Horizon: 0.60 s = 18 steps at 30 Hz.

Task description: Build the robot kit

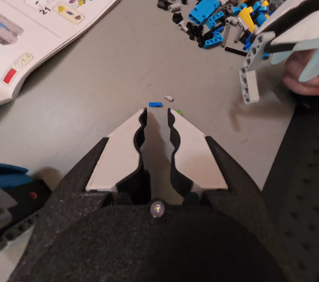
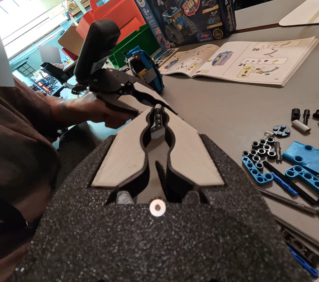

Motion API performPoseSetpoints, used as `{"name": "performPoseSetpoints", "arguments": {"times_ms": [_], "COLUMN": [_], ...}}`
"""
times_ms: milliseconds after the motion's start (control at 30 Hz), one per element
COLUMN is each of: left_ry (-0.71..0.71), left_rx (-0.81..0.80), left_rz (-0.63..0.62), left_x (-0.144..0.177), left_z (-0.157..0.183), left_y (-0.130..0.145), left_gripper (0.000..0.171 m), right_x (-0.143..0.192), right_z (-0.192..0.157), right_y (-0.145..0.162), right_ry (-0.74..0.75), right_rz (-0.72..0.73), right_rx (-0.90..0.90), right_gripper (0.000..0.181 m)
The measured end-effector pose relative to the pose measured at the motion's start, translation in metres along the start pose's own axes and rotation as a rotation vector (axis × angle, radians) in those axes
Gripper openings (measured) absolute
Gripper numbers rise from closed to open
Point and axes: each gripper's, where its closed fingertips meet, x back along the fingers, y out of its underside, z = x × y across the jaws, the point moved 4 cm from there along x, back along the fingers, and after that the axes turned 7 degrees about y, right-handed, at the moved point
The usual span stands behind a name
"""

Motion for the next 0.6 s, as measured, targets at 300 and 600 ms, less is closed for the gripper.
{"name": "performPoseSetpoints", "arguments": {"times_ms": [300,600], "left_ry": [-0.034,-0.072], "left_rx": [0.076,-0.068], "left_rz": [-0.004,-0.051], "left_x": [-0.013,-0.016], "left_z": [0.002,-0.005], "left_y": [-0.001,-0.003], "left_gripper": [0.023,0.005], "right_x": [0.002,0.003], "right_z": [0.000,0.004], "right_y": [-0.001,-0.001], "right_ry": [-0.039,-0.050], "right_rz": [0.008,0.007], "right_rx": [-0.053,-0.093], "right_gripper": [0.008,0.008]}}
